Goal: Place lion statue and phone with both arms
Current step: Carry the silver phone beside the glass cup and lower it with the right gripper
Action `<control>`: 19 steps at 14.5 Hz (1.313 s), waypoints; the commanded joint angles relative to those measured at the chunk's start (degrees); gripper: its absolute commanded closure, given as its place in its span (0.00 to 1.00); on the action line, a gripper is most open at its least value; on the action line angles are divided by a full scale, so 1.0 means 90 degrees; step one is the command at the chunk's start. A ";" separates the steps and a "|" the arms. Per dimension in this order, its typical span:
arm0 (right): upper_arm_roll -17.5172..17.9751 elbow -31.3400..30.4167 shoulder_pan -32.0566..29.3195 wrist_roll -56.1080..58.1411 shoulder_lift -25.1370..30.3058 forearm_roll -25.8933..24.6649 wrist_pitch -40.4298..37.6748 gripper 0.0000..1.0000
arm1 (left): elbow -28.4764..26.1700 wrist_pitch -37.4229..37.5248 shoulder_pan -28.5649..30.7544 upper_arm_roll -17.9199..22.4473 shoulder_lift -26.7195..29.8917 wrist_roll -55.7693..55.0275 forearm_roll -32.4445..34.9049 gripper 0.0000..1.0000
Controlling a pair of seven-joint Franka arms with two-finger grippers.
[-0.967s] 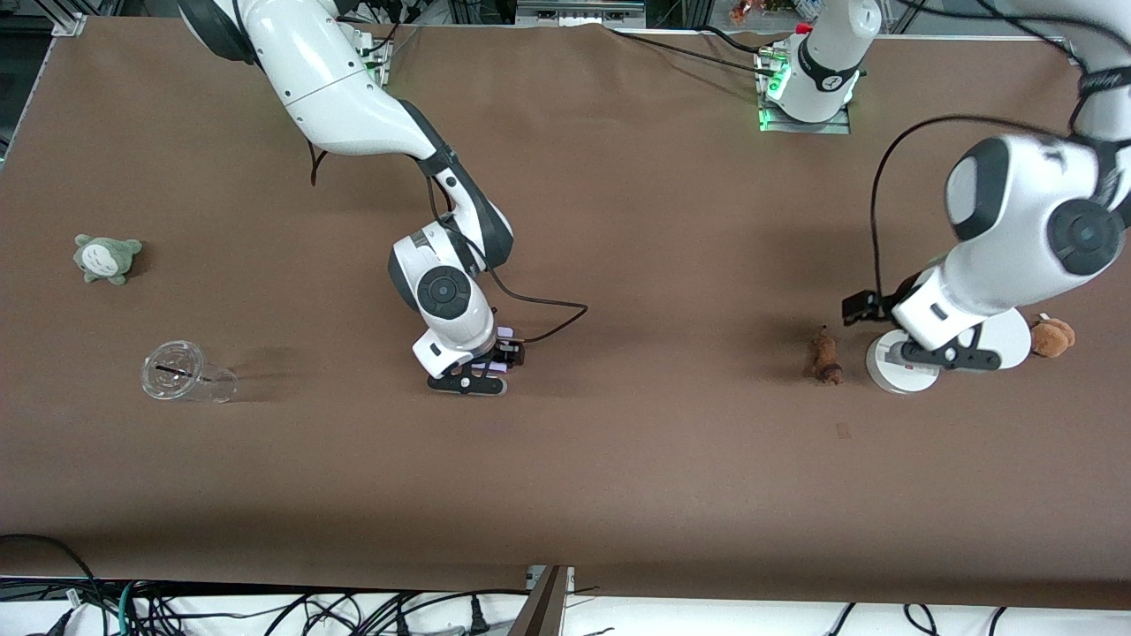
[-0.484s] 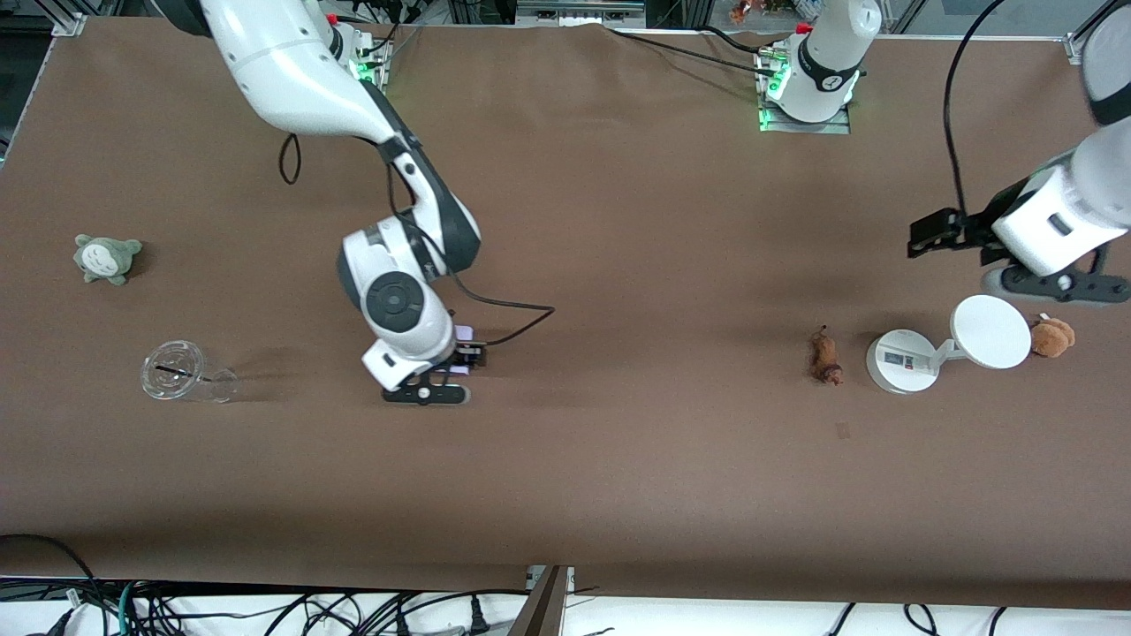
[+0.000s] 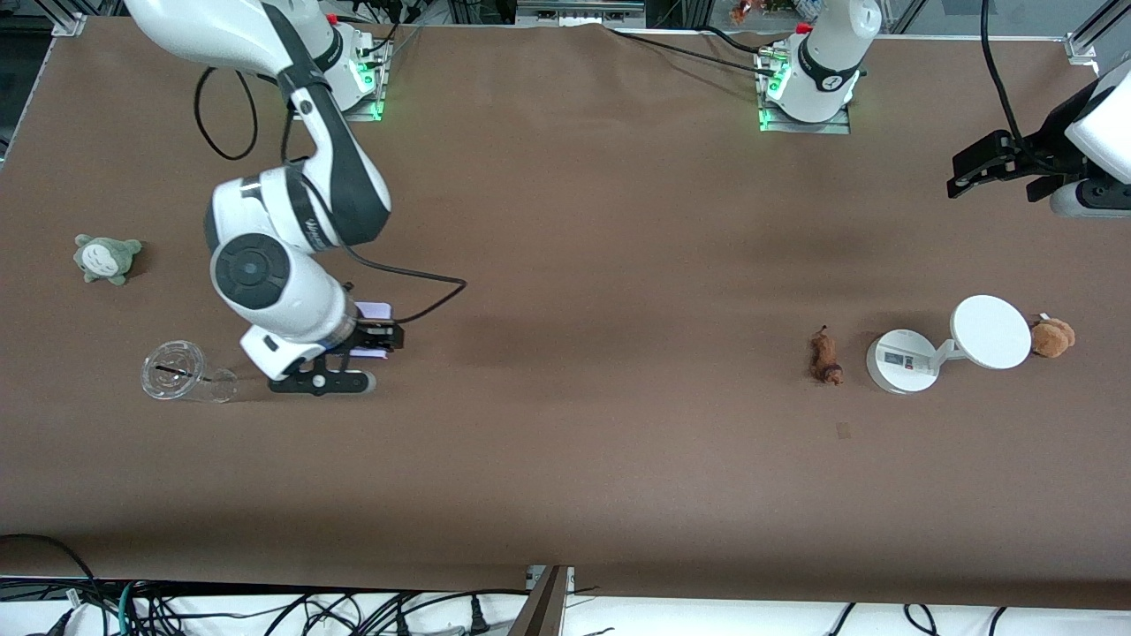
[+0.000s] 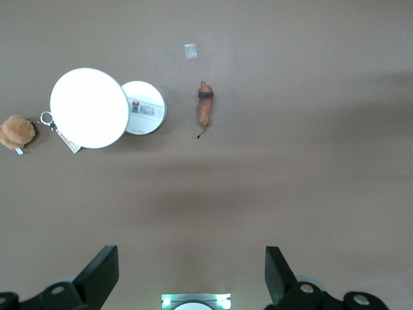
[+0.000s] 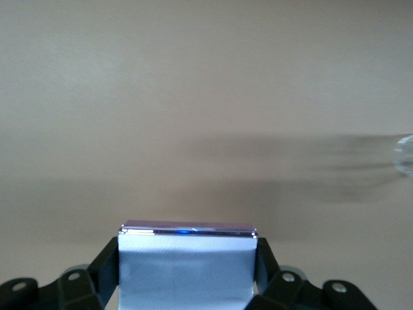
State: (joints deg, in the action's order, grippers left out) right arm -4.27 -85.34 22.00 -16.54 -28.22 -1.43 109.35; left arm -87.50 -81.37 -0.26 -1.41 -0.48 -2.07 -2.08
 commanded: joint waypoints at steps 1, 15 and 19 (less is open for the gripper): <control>-0.0441 -0.1032 0.0016 0.0819 0.0878 0.0023 -0.0001 0.87 | -0.0862 -0.0470 0.0098 -0.0078 0.0492 -0.0063 0.0113 0.00; -0.1039 -0.2275 -0.0657 0.2775 -0.0350 0.0745 0.3288 0.87 | -0.0630 -0.0773 0.0127 -0.0068 0.0211 -0.0044 0.0104 0.00; -0.1039 -0.2217 -0.0696 0.2785 -0.0789 0.0745 0.4108 0.87 | -0.0600 -0.0774 0.0107 -0.0088 0.0180 -0.0053 0.0113 0.00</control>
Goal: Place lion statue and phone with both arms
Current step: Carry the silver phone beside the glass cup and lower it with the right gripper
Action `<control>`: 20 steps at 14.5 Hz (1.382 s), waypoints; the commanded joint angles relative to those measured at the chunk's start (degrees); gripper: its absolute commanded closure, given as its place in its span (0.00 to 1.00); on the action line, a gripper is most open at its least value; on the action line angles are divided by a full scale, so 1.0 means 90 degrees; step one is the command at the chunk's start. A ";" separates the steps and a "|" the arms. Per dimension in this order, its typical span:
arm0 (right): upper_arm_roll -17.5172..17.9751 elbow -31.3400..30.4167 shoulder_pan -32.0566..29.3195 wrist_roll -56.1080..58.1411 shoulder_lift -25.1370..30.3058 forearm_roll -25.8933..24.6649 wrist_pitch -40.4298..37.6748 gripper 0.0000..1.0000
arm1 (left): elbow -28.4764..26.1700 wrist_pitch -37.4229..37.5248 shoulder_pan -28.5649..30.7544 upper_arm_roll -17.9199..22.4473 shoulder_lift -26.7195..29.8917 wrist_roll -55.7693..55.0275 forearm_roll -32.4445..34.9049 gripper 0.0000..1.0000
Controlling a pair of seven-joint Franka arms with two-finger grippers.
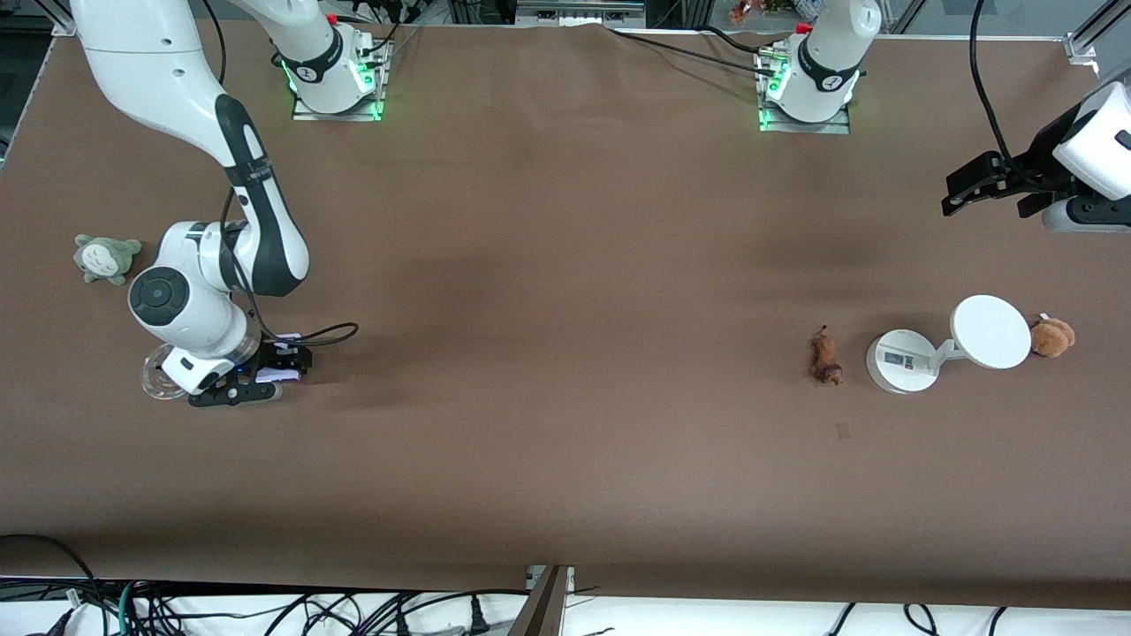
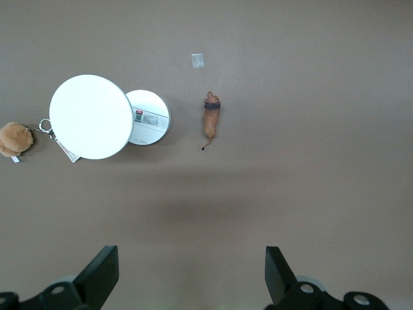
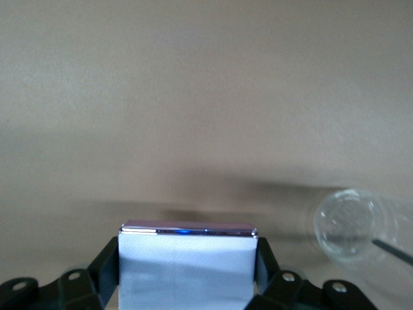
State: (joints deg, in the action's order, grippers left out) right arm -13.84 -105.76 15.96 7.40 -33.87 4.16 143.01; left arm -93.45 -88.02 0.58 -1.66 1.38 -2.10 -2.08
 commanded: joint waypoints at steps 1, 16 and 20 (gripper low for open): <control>0.0025 0.0062 -0.0035 0.0125 -0.0278 0.0124 0.0573 0.87 | 0.0071 -0.0035 0.0023 -0.0050 -0.0027 -0.0060 0.0094 0.00; 0.0044 0.0335 -0.0211 0.0311 -0.0690 0.0310 0.1053 0.00 | 0.0725 0.0434 0.0023 -0.0041 -0.0456 -0.0236 0.0113 0.00; 0.0063 0.0403 -0.0173 0.0330 -0.0612 0.0310 0.0927 0.00 | 0.0706 0.0600 0.0023 -0.0041 -0.0486 -0.0255 0.0113 0.00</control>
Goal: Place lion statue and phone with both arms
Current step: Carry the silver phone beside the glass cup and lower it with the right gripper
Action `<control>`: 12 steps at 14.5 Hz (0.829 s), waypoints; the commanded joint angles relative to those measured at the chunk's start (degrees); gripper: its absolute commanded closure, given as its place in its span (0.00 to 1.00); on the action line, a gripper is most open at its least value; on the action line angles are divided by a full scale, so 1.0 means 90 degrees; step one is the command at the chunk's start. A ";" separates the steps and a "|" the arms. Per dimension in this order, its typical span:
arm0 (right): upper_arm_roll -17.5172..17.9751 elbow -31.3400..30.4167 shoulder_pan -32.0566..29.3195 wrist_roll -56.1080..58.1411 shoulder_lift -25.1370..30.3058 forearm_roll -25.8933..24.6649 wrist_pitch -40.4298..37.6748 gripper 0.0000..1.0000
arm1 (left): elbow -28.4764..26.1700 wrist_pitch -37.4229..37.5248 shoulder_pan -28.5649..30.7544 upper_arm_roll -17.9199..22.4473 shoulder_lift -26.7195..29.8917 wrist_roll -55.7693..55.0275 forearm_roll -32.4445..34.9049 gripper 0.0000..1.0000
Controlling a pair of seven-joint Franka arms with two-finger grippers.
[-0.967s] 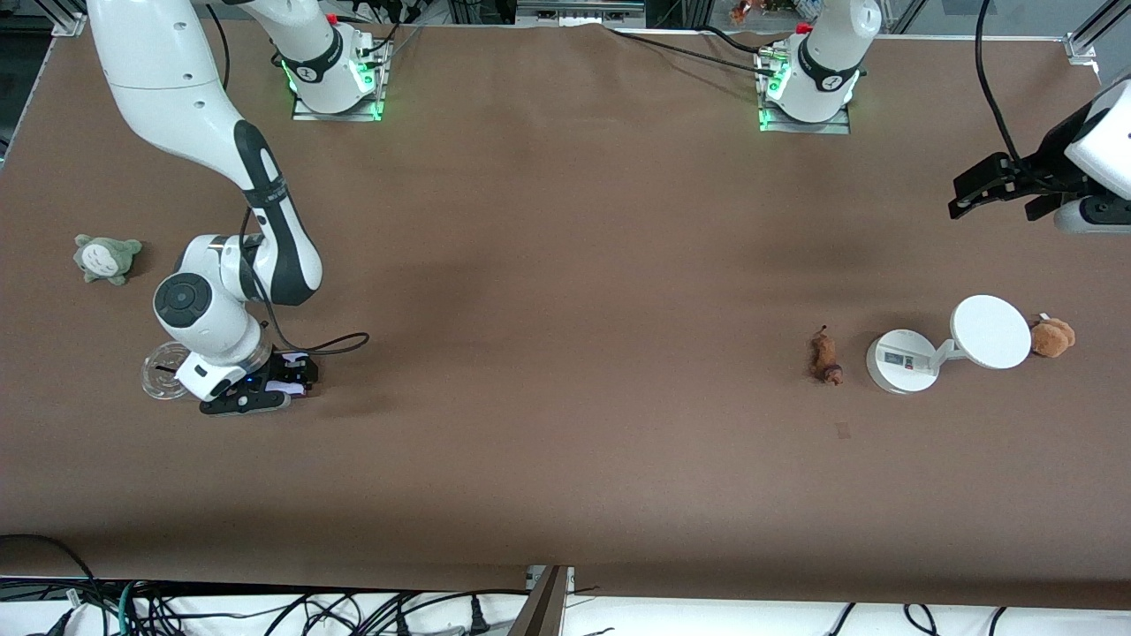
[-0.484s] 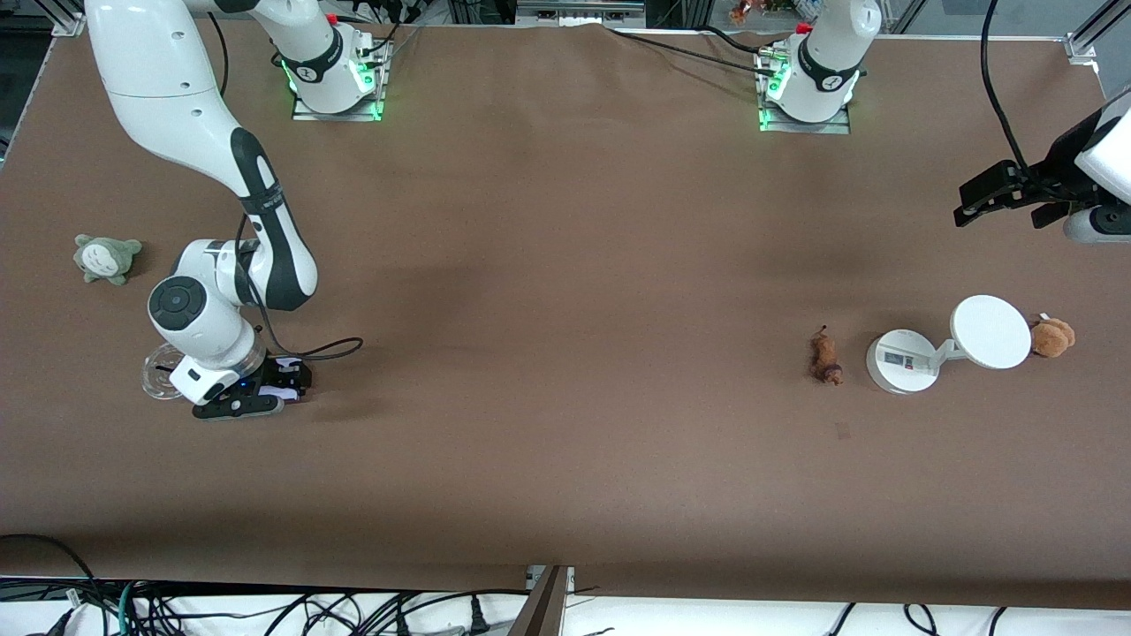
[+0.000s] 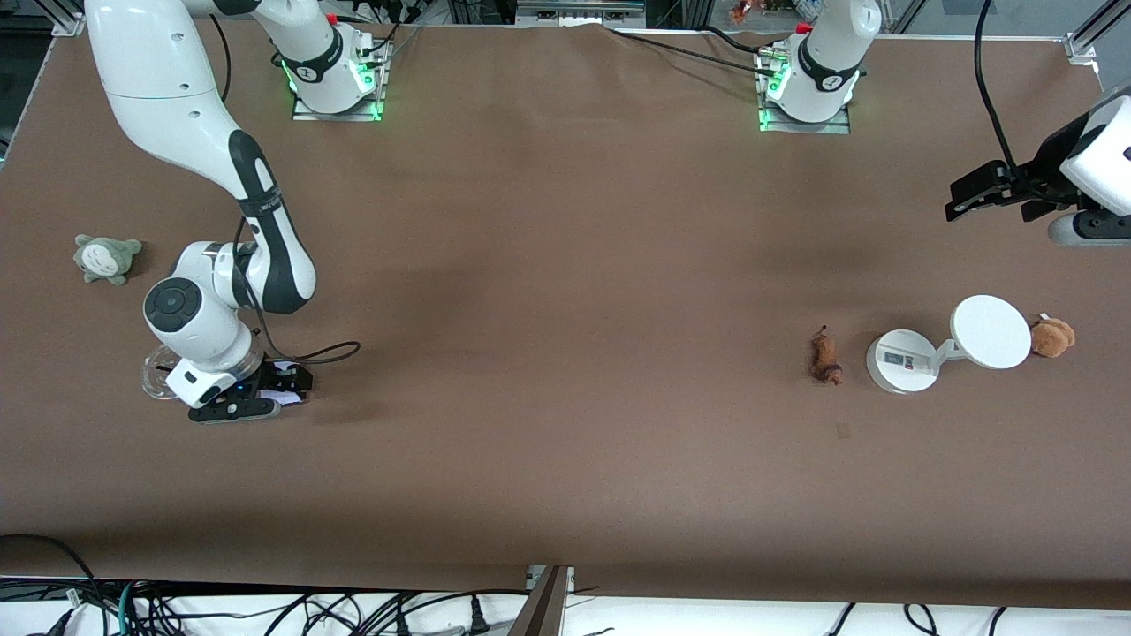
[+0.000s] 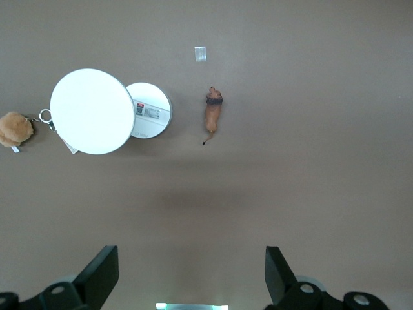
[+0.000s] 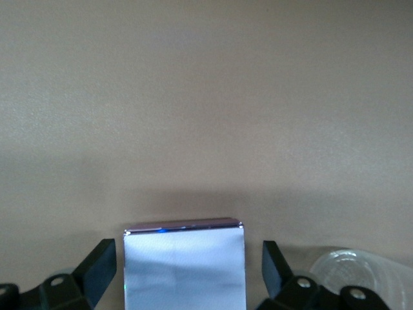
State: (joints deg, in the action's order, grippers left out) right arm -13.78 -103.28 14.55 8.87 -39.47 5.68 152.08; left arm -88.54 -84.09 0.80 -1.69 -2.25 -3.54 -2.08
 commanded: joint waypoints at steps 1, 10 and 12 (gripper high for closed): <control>0.0066 0.0157 0.0014 0.0158 0.0185 0.0150 -0.0294 0.00 | 0.0160 0.0154 -0.0001 -0.0036 -0.0072 -0.0105 0.0113 0.00; 0.0047 0.1240 0.0307 -0.0633 0.1942 -0.0374 -0.4638 0.00 | 0.0209 0.0164 -0.0060 -0.0066 -0.0072 -0.0320 0.0104 0.00; 0.0076 0.1494 0.0317 -0.0633 0.2459 -0.0728 -0.5477 0.00 | 0.0219 0.0144 -0.0060 -0.0066 -0.0081 -0.0310 0.0104 0.00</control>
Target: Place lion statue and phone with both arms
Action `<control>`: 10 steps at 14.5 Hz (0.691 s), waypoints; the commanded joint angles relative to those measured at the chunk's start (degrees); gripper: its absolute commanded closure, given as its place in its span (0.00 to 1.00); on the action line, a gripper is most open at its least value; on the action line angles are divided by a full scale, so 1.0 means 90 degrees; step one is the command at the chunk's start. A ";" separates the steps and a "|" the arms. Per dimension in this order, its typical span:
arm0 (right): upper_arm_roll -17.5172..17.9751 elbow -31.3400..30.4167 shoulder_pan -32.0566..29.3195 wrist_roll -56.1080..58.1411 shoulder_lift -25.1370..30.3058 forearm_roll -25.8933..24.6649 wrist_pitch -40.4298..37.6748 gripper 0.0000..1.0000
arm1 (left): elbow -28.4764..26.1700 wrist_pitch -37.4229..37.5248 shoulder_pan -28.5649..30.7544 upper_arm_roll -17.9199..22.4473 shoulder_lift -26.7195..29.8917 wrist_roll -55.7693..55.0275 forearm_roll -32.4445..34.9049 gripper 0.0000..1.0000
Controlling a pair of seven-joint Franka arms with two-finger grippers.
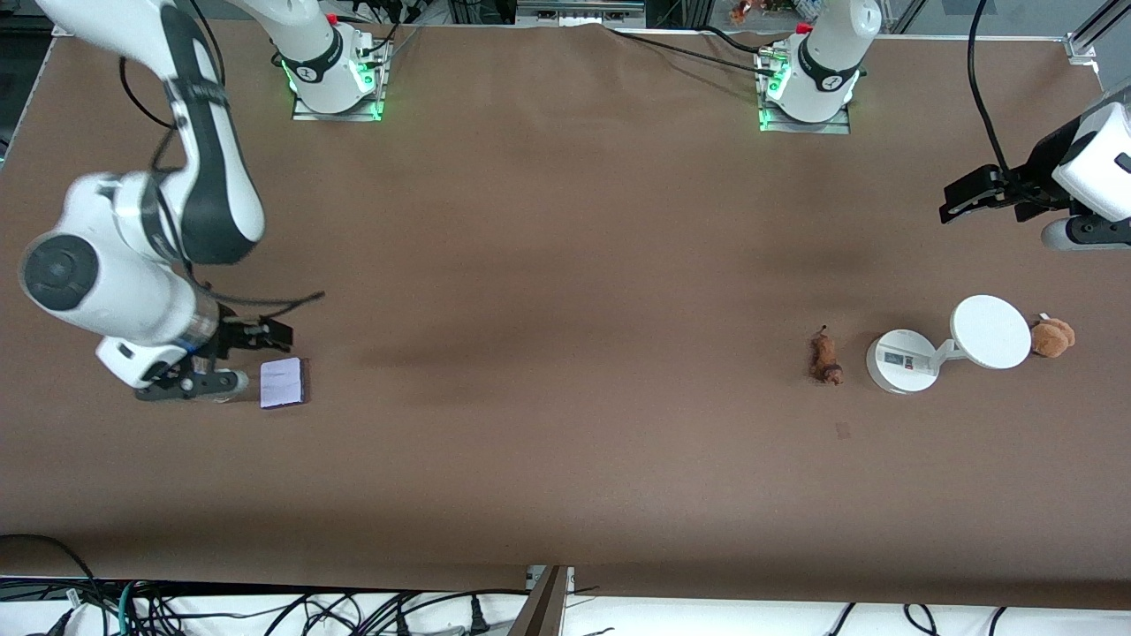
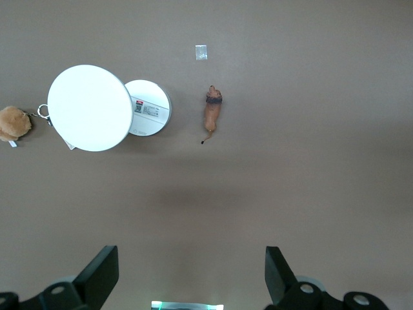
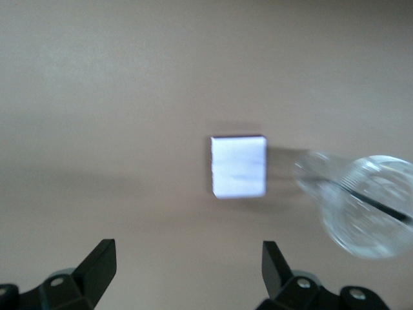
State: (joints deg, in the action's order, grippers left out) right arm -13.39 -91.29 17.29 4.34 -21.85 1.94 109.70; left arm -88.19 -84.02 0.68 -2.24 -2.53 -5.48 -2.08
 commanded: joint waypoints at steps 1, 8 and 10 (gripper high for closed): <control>0.0033 0.0357 0.0003 -0.0130 0.0668 -0.0332 -0.1247 0.00 | 0.0171 0.0146 -0.0056 -0.0005 -0.0051 -0.0104 0.0104 0.00; -0.0026 0.1179 -0.0007 -0.0365 0.1333 -0.0615 -0.3526 0.00 | 0.0170 0.0117 -0.0066 -0.0015 -0.0070 -0.0094 0.0113 0.00; 0.0014 0.1140 -0.0036 -0.0384 0.1363 -0.0665 -0.3721 0.00 | 0.0170 0.0108 -0.0076 -0.0015 -0.0071 -0.0094 0.0113 0.00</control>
State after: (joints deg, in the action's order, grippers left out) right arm -13.80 -81.46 17.26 2.12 -9.29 -2.94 78.33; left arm -88.18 -84.01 0.63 -2.40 -2.58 -5.58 -2.08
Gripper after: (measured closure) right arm 0.000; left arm 0.000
